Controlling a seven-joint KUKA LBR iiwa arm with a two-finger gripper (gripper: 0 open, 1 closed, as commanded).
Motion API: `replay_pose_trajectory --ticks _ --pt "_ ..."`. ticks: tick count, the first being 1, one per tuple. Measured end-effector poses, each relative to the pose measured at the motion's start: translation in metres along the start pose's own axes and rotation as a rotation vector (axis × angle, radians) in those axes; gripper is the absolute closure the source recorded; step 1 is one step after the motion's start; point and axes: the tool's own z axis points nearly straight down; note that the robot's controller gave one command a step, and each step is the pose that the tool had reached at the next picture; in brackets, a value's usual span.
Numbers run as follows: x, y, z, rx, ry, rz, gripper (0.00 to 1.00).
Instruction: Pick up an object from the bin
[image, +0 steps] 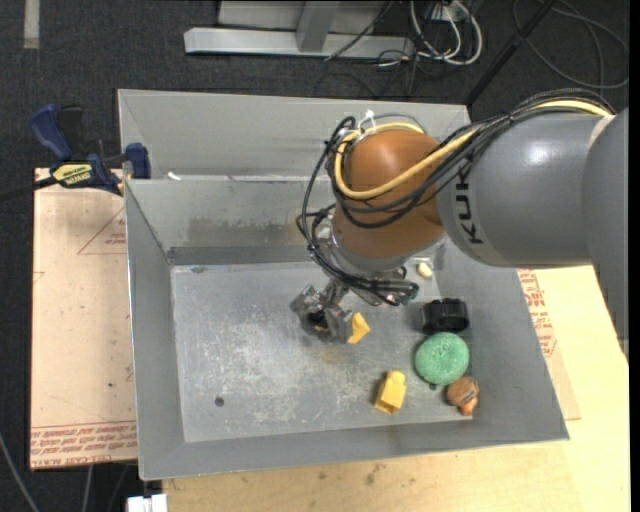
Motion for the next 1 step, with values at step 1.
replay_pose_trajectory --ticks 1 --pt "0.0000 0.0001 0.0001 0.000 0.000 0.000 1.00"
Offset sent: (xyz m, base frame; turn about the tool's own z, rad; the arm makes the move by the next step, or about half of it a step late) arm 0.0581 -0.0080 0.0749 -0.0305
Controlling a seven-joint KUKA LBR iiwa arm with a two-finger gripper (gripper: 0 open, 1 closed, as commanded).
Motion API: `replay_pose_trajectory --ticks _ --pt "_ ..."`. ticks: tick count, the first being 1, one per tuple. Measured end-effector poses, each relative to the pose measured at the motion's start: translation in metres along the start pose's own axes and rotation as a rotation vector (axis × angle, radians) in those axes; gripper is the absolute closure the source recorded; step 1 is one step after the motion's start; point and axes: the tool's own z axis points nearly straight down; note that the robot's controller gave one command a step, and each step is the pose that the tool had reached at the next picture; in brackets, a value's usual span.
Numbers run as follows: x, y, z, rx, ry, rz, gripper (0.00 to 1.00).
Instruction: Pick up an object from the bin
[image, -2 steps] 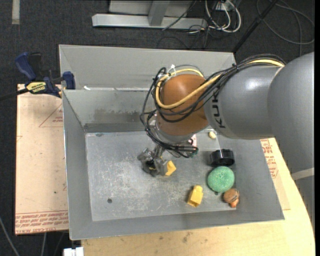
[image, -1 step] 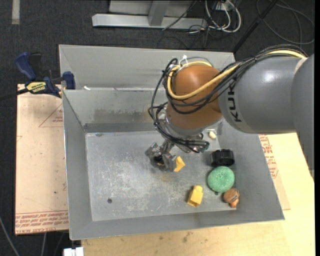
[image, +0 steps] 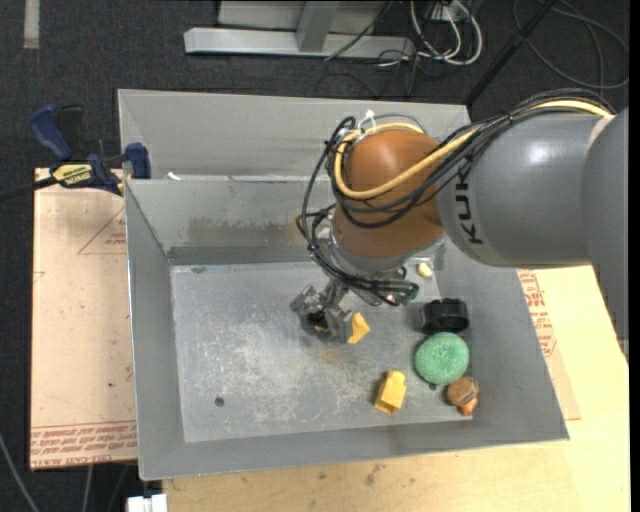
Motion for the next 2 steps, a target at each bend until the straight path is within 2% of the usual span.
replay_pose_trajectory --ticks 1,2 --pt "-0.023 -0.029 -0.046 -0.003 0.004 -0.019 1.00" --pt "-0.016 -0.057 -0.077 0.005 -0.004 -0.020 1.00"
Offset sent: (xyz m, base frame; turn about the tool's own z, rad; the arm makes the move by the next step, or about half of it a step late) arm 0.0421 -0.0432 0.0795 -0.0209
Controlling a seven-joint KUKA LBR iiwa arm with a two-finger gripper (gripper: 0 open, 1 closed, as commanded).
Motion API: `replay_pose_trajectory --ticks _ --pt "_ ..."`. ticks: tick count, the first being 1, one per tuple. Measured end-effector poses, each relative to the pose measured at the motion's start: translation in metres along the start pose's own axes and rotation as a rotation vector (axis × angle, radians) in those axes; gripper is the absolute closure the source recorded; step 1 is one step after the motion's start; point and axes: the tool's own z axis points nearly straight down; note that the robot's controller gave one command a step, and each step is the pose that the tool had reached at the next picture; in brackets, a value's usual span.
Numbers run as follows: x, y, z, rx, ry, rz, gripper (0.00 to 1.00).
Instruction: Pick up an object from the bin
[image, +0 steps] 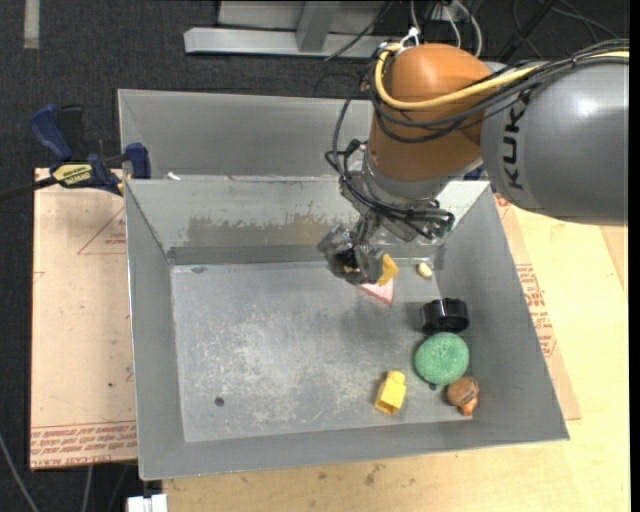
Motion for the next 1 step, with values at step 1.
replay_pose_trajectory --ticks 1 --pt "-0.0131 0.0321 -0.0450 -0.004 0.003 -0.006 1.00"
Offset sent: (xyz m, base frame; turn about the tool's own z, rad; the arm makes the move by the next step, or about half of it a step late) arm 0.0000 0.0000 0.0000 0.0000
